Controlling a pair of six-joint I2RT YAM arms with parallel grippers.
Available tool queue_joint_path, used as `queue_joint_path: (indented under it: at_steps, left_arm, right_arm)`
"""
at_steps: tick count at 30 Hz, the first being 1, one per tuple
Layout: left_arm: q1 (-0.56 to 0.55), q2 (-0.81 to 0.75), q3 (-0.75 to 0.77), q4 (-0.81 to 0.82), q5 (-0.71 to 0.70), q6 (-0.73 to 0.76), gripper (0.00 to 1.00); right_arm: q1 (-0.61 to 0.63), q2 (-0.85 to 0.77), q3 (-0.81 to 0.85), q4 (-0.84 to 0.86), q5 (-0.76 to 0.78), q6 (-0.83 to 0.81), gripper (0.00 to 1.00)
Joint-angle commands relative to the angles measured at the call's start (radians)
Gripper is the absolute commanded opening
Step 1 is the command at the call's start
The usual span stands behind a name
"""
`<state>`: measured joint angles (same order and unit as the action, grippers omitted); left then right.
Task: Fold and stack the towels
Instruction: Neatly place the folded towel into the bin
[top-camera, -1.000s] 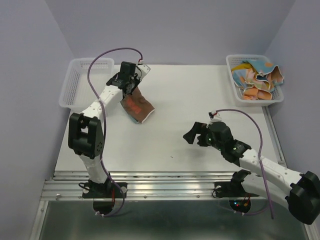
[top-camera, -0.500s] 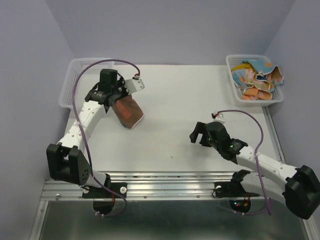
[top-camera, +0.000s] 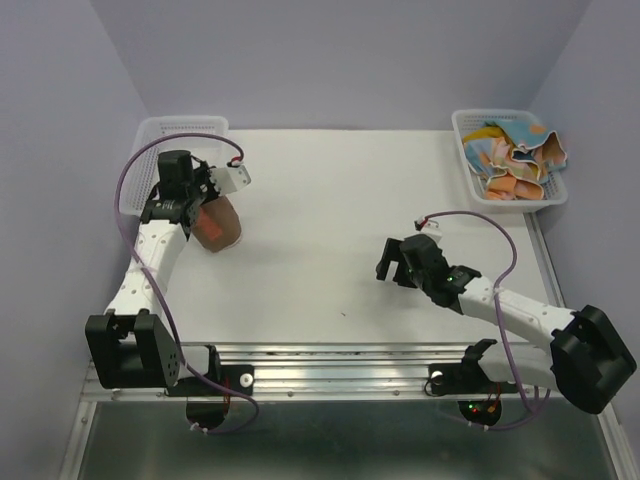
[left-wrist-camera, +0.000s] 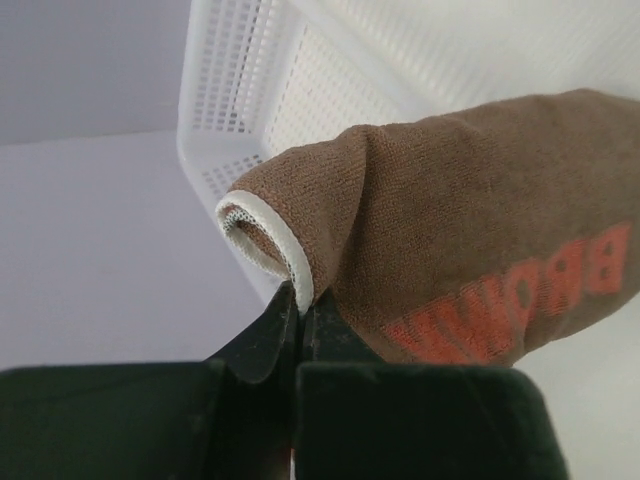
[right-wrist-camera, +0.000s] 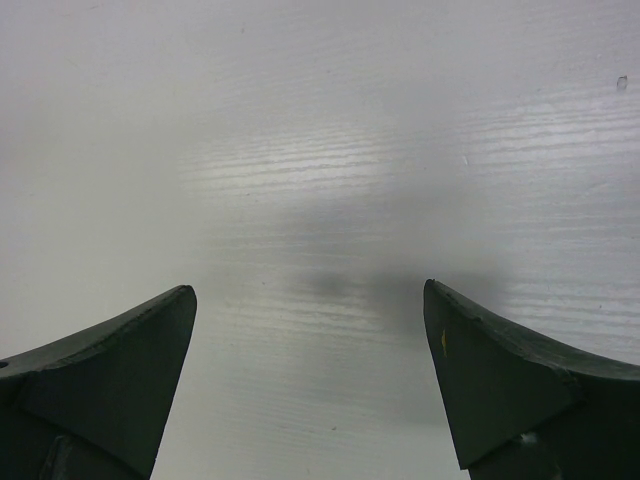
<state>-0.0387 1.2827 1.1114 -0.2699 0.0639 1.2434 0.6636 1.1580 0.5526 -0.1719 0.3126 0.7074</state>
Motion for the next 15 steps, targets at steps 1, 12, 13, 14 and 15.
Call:
queue_joint_path:
  at_steps: [1,12,13,14,15]
  left_arm:
    - [0.123,0.020,0.059,0.090,0.011,0.074,0.00]
    - [0.279,0.059,0.134,0.121,0.168,0.197,0.00]
    - [0.281,0.072,0.139,0.136,0.183,0.195,0.00]
    - [0.281,0.099,0.155,0.164,0.210,0.197,0.00]
    - [0.283,0.116,0.168,0.176,0.227,0.199,0.00]
  right_arm:
    - [0.008,-0.001,0.063,0.017,0.051,-0.011,1.00]
    - [0.010,0.011,0.092,0.055,0.095,-0.025,1.00]
    - [0.008,0.015,0.099,0.060,0.098,-0.026,1.00]
    - [0.008,0.022,0.105,0.058,0.098,-0.026,1.00]
    - [0.008,0.031,0.113,0.060,0.100,-0.029,1.00]
